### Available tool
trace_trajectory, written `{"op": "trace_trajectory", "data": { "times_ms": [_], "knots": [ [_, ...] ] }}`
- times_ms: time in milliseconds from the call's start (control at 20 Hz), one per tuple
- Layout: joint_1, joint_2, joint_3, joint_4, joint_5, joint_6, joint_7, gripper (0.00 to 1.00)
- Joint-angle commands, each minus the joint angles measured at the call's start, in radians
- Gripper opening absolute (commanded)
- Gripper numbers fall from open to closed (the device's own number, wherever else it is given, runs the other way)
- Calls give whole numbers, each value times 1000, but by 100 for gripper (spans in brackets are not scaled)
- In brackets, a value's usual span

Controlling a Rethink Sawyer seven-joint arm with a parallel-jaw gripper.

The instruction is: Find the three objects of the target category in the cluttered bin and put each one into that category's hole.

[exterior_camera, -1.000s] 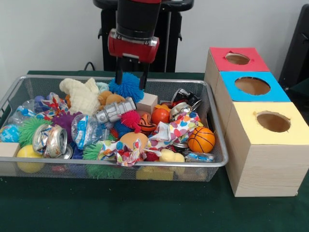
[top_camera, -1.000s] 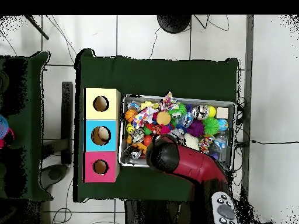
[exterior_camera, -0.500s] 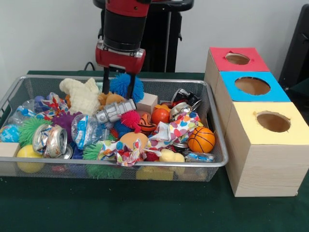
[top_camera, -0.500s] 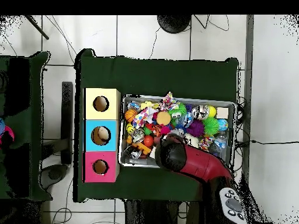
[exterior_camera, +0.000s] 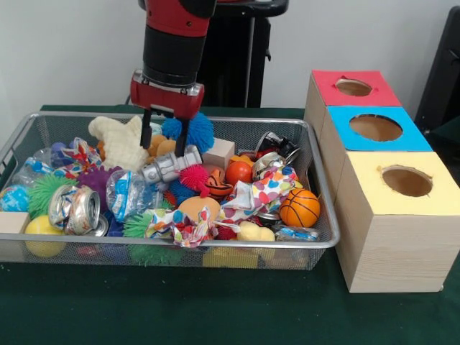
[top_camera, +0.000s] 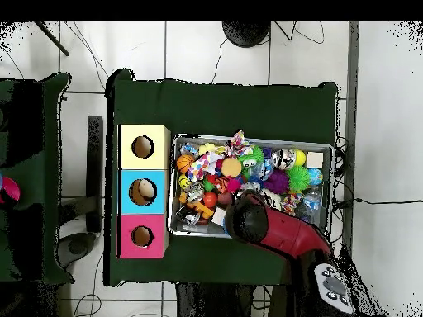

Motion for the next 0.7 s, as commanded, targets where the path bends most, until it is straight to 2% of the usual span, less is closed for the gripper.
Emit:
{"op": "trace_trajectory", "data": {
  "times_ms": [50, 200, 350, 550, 700],
  "knots": [
    [-42, 137, 51, -16, 16, -114, 206, 100],
    [-31, 155, 35, -15, 18, -162, 219, 100],
    [-18, 138, 13, -20, 38, -199, 236, 100],
    [-57, 126, 48, -6, 105, -125, 256, 100],
    [-94, 69, 87, 25, 125, -85, 253, 100]
  ]
}}
